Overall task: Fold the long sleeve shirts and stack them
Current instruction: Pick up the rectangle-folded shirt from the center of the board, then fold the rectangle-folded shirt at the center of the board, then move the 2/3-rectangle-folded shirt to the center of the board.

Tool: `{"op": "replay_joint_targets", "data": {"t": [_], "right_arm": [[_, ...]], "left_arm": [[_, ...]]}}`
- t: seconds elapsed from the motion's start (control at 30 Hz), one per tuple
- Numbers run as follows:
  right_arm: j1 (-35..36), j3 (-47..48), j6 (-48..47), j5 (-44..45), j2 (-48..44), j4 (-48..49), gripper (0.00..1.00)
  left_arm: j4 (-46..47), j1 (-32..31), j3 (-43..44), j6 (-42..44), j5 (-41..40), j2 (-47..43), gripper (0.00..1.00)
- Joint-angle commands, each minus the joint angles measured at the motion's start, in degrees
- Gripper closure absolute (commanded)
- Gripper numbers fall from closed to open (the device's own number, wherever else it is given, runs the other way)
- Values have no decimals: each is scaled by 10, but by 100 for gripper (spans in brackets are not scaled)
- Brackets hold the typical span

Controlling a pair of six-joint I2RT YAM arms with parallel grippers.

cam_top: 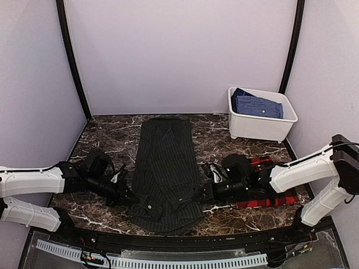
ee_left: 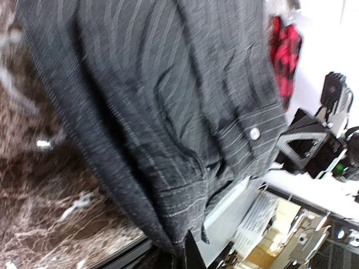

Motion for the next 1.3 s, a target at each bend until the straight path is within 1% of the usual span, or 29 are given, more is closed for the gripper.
{"op": "replay_joint_targets", "data": {"t": [0.0, 0.2, 0.4, 0.47, 0.57, 0.6, 0.63, 0.73, 0.83, 1.0, 1.17, 1.27], "right_arm": [[-28, 44, -10, -4, 9, 21, 100], [-74, 101, -25, -16, 80, 62, 100], [-134, 179, -21, -39, 187, 134, 100], [-152, 218, -30, -37, 228, 132, 100], [-174, 265, -35, -38, 295, 127, 100], [-180, 278, -33, -42, 314, 127, 100], [-185, 288, -33, -46, 330, 128, 100], [-193, 322, -41, -42, 367, 108, 100], [-194, 343, -51, -34, 390, 80, 100], [-189, 330, -59, -35, 391, 62, 100], [-169, 254, -51, -36, 360, 75, 100], [-147, 191, -39, -29, 313, 95, 100]], "left_arm": [[53, 43, 29, -38, 19, -7, 100], [146, 112, 51, -52, 39, 40, 100], [227, 166, 105, -32, 36, 143, 100], [264, 178, 135, -24, 28, 205, 100], [293, 194, 162, -15, 11, 271, 100], [322, 197, 171, -16, 9, 304, 100], [330, 200, 178, -16, 7, 322, 100], [348, 203, 210, -16, -1, 400, 100], [373, 203, 210, -30, -8, 443, 100], [402, 201, 175, -47, -7, 442, 100], [421, 191, 97, -62, -6, 385, 100], [416, 172, 54, -70, -13, 335, 100]]}}
